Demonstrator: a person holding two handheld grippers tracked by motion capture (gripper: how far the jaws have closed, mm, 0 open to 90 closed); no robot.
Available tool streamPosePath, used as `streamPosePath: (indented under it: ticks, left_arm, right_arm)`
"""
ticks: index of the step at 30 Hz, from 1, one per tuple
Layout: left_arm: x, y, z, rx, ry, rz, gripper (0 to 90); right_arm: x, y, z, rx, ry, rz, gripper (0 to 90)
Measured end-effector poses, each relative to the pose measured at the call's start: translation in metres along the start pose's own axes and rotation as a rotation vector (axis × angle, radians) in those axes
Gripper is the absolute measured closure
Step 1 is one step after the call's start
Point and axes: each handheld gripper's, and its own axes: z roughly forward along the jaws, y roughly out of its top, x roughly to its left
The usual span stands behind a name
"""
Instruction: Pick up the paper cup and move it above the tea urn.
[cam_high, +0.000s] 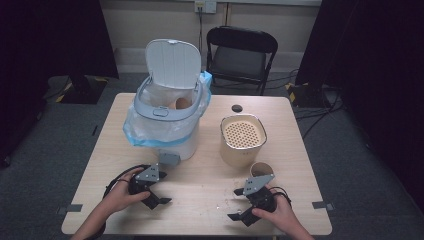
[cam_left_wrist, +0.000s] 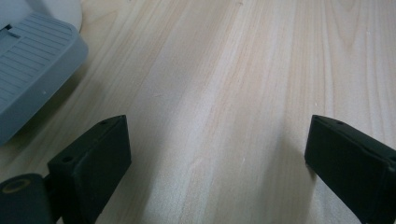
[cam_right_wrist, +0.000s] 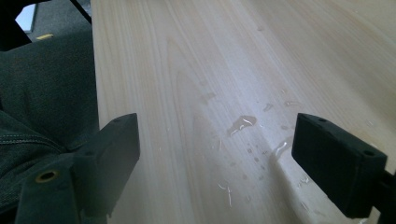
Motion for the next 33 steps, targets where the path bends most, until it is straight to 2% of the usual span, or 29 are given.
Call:
streamPosePath:
  ticks: [6,17,25,33]
  left_arm:
    - [0.000,0.000,0.000,-0.001,0.001,0.001,6.5]
    - [0.000,0.000,0.001,0.001,-0.007,0.012,4.2]
    - [0.000,0.001,0.001,0.015,-0.005,0.012,3.4]
    - [-0.001,0.001,0.002,0.017,-0.021,0.023,0.0]
  right_arm:
    - [-0.002,-0.003,-0.008,-0.009,-0.013,0.003,15.9]
    - [0.000,-0.013,-0.016,-0.008,0.000,0.014,15.0]
    - [0.000,-0.022,-0.025,-0.029,-0.005,0.036,15.1]
    - [-0.001,-0.034,-0.036,-0.039,-0.027,0.066,15.1]
